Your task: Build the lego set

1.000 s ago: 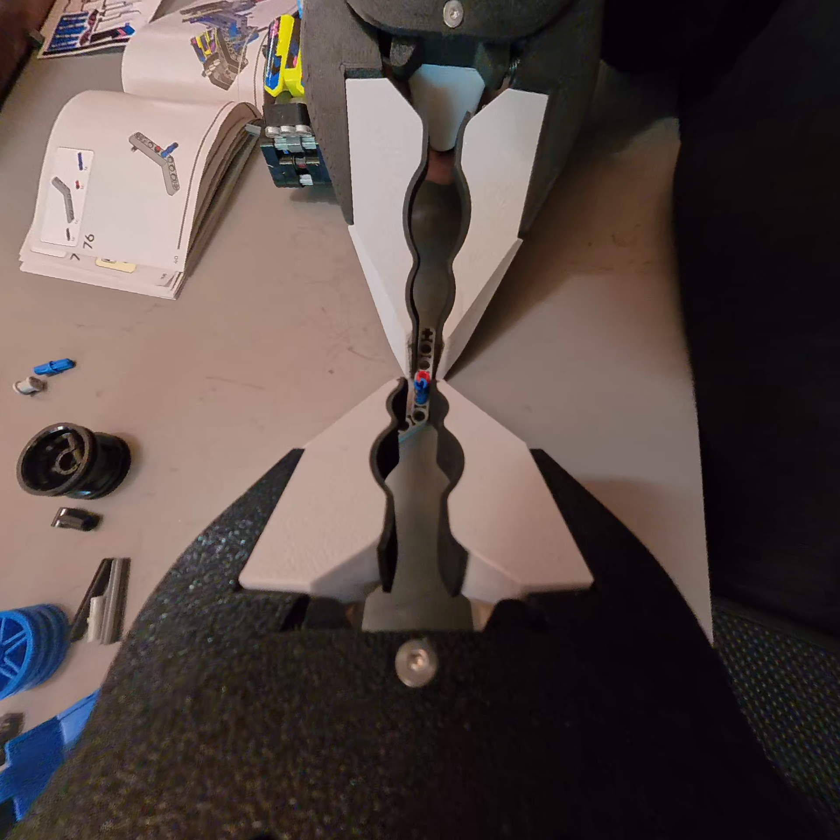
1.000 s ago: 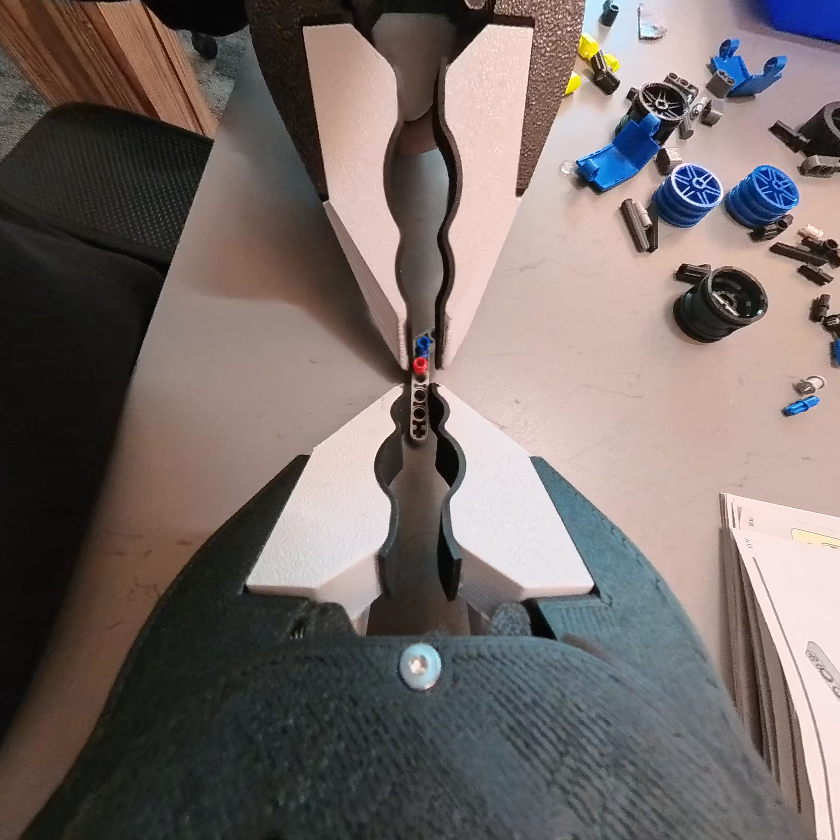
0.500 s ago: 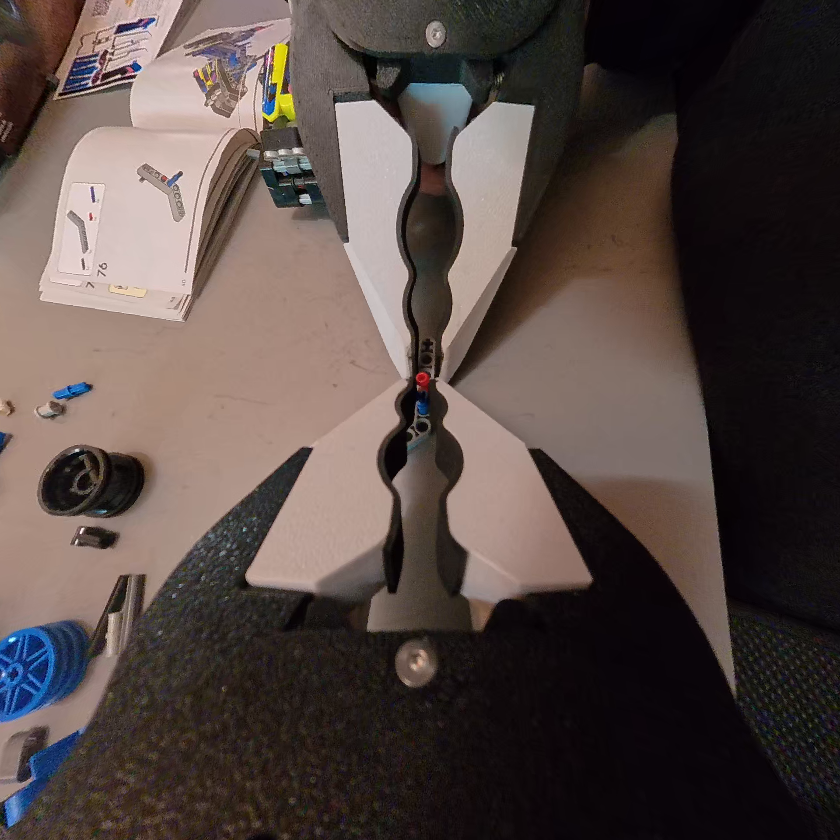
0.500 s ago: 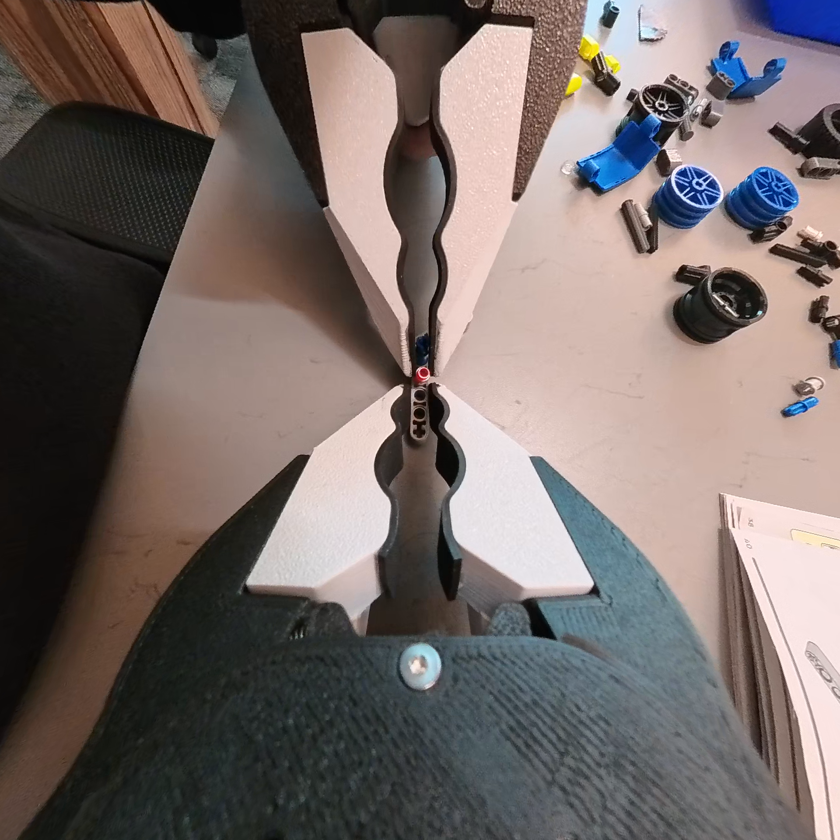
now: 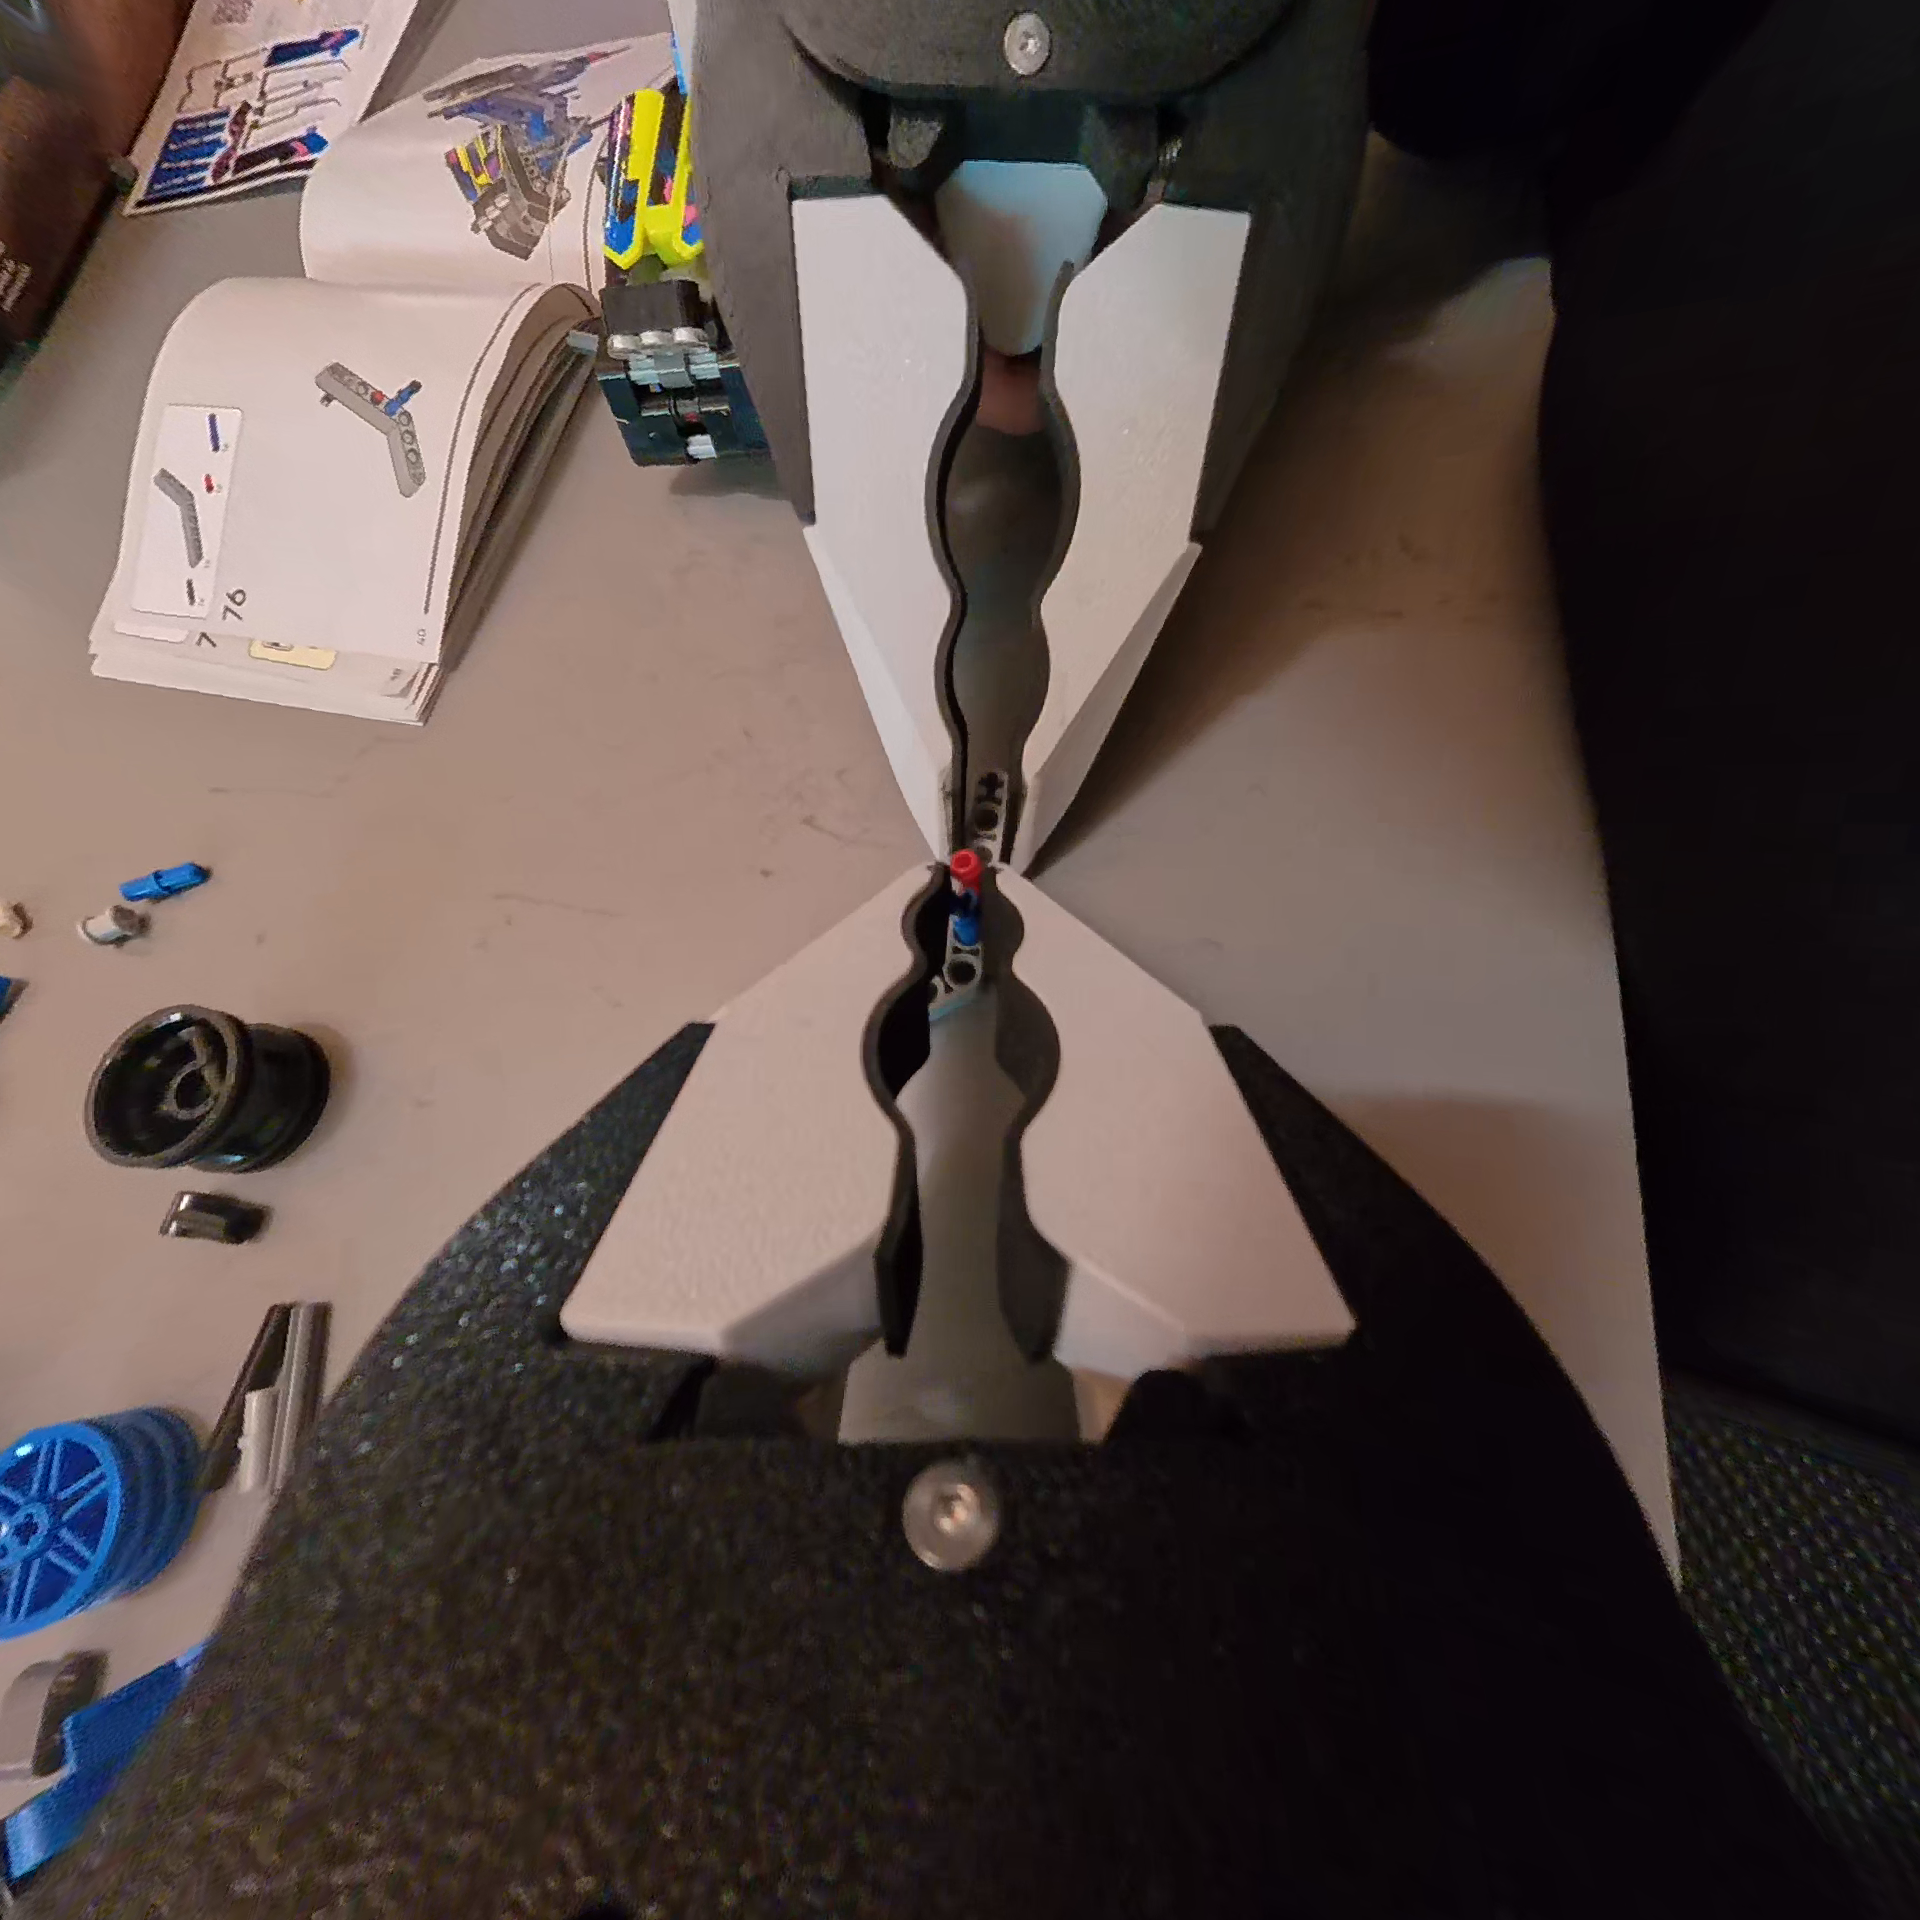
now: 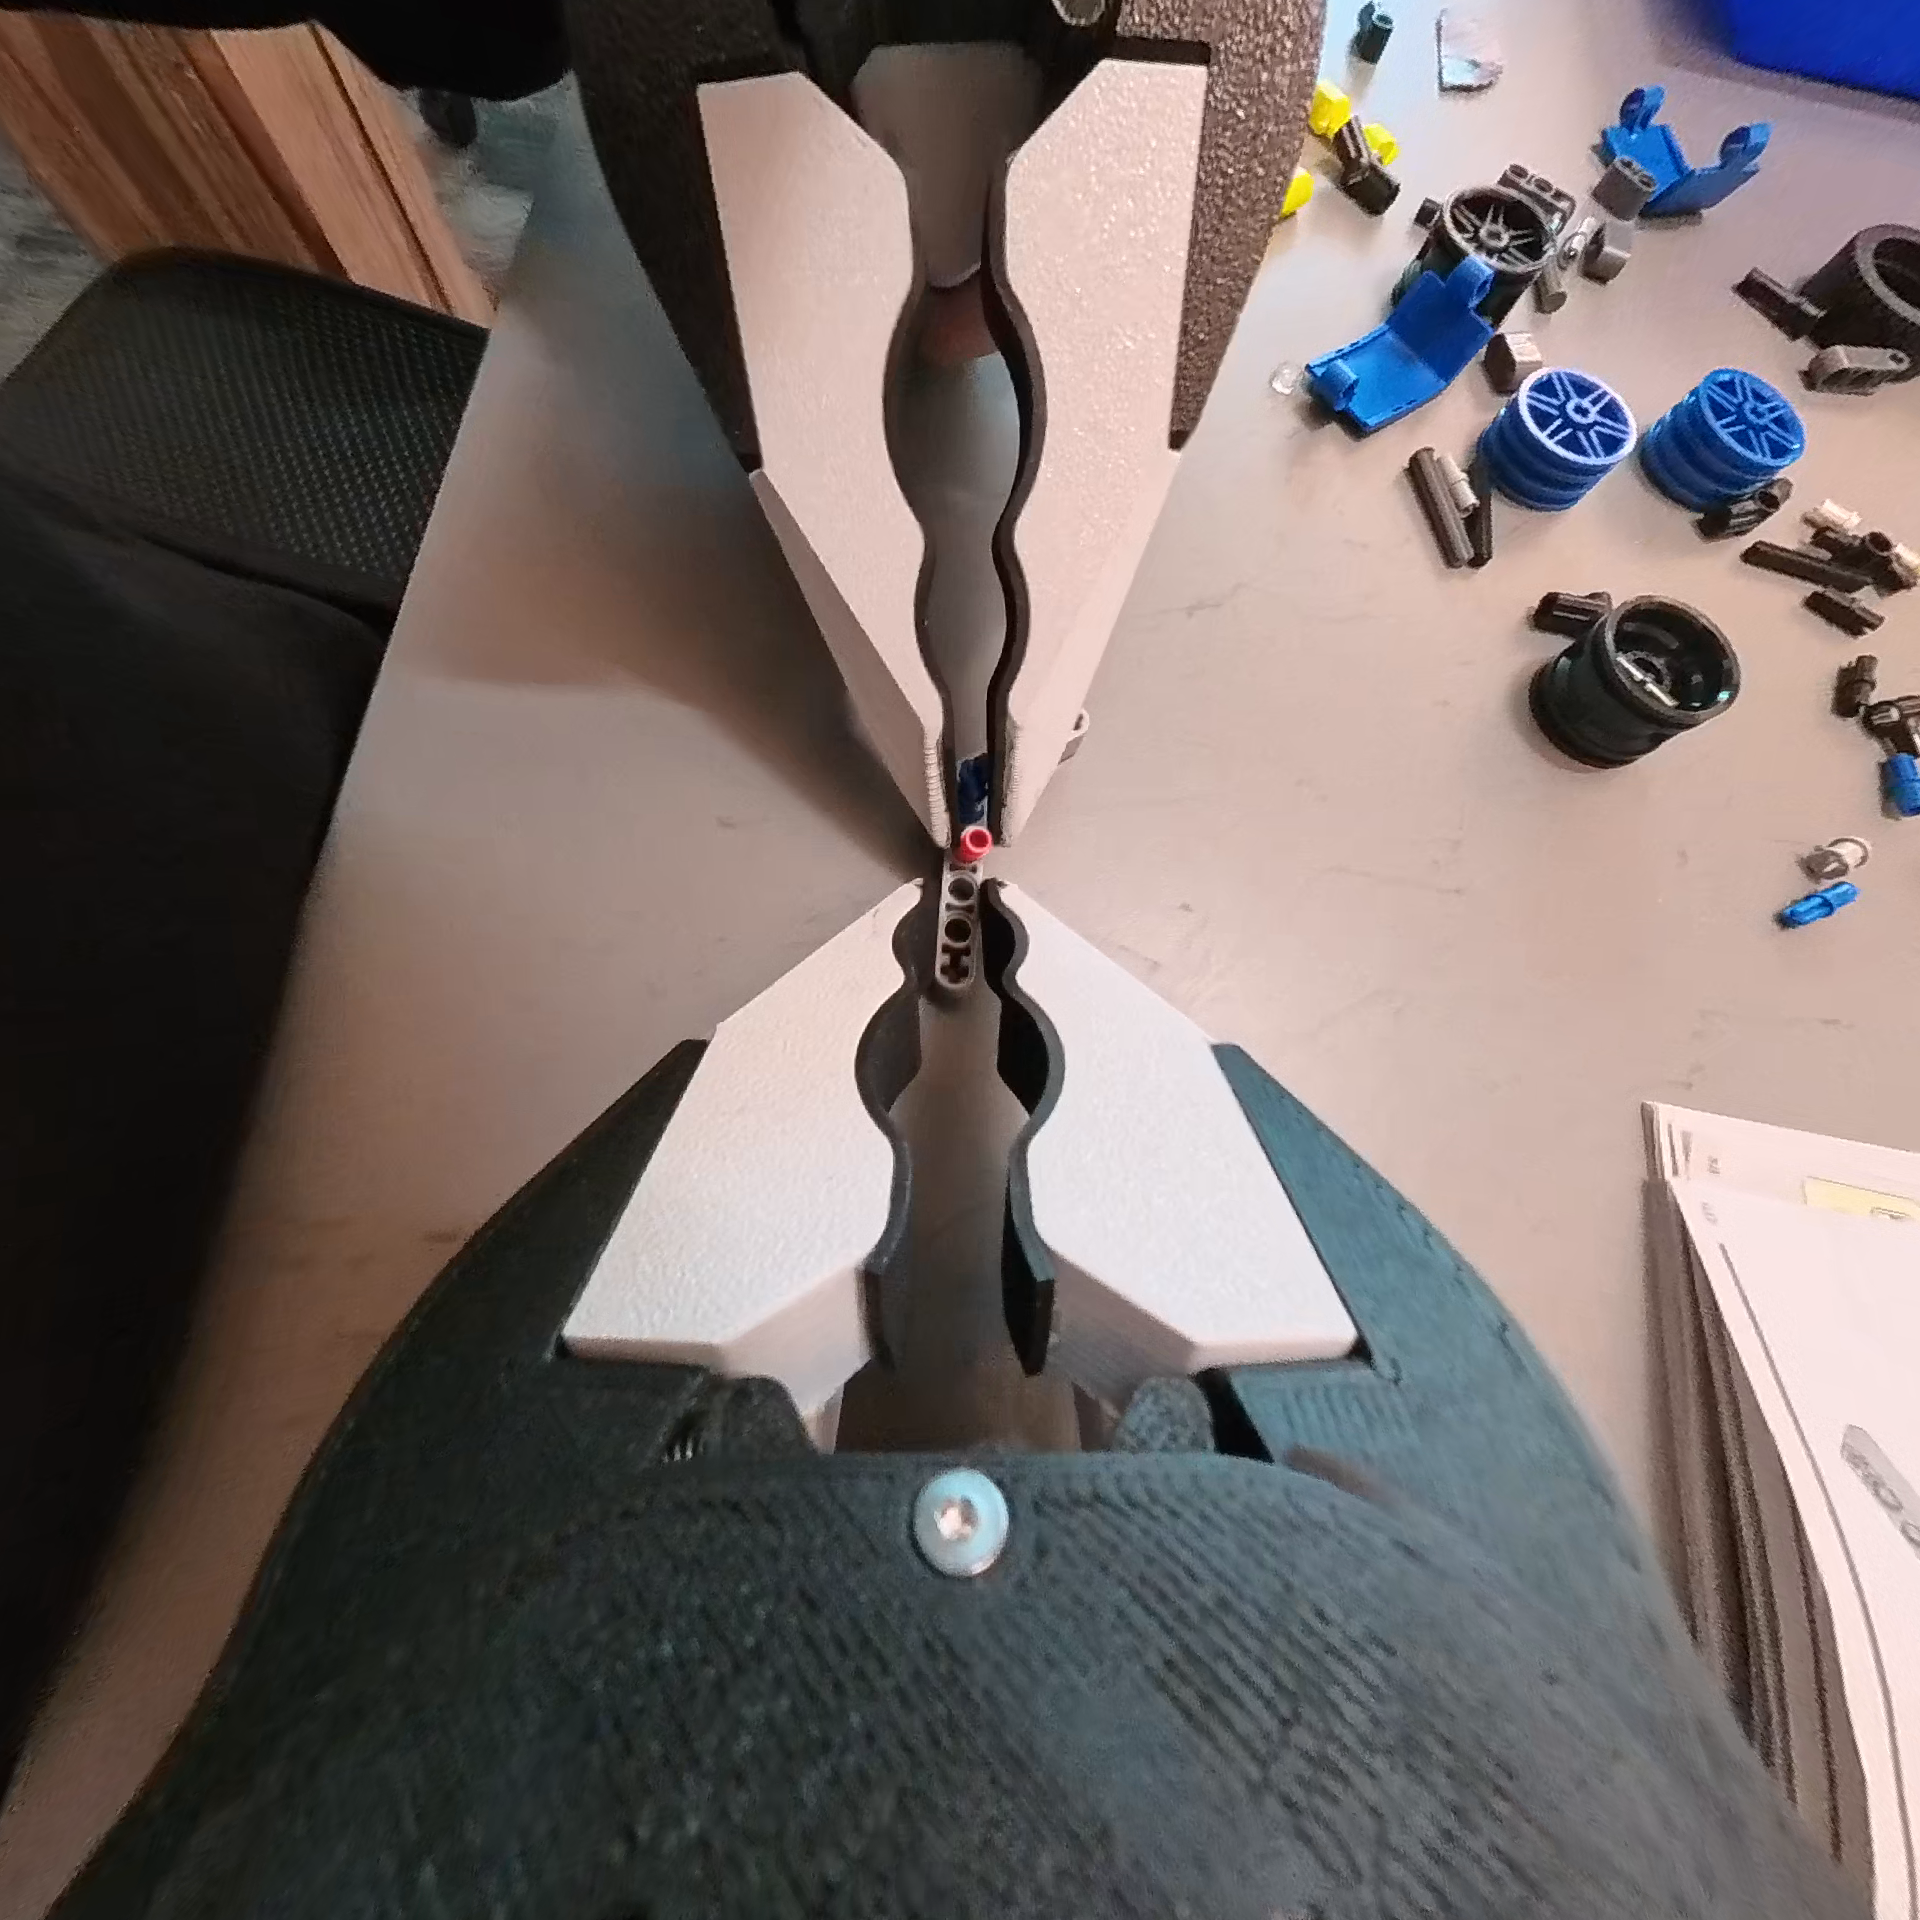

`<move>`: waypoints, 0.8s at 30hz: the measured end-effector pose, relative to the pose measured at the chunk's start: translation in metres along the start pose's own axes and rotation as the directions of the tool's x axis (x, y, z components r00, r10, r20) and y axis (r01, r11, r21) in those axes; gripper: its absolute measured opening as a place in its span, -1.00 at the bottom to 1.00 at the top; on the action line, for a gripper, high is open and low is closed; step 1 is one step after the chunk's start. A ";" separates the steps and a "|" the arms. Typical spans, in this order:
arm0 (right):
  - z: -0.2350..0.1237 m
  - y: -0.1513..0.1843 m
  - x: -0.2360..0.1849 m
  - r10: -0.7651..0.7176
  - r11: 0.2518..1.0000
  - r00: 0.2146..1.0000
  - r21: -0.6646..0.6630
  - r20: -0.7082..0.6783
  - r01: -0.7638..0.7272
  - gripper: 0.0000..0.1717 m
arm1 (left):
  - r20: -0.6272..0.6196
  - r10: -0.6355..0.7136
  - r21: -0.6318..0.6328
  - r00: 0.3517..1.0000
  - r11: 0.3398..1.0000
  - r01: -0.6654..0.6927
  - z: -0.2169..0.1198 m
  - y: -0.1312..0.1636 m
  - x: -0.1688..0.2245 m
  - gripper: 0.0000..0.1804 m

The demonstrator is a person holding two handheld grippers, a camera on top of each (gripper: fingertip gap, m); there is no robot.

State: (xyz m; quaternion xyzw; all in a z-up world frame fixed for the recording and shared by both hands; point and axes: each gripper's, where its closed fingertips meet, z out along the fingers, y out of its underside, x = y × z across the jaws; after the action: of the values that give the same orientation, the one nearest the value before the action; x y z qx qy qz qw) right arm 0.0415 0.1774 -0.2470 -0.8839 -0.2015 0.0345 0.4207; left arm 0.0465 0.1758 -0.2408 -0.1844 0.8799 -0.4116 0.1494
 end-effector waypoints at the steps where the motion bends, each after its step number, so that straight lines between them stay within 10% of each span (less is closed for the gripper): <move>1: -0.002 -0.001 0.000 -0.010 1.000 1.000 0.002 -0.015 0.010 -0.94 | -0.001 -0.002 0.000 1.000 1.000 0.002 0.000 0.000 0.000 -0.98; 24: 0.000 -0.007 0.001 -0.076 0.996 0.997 0.043 -0.022 0.077 -1.00 | 0.005 0.027 -0.020 1.000 0.999 -0.026 0.001 0.003 0.001 -0.98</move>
State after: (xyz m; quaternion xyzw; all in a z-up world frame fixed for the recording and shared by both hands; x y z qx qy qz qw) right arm 0.0399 0.1813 -0.2413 -0.8663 -0.2300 0.0137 0.4432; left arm 0.0448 0.1768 -0.2439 -0.1753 0.8861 -0.4001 0.1552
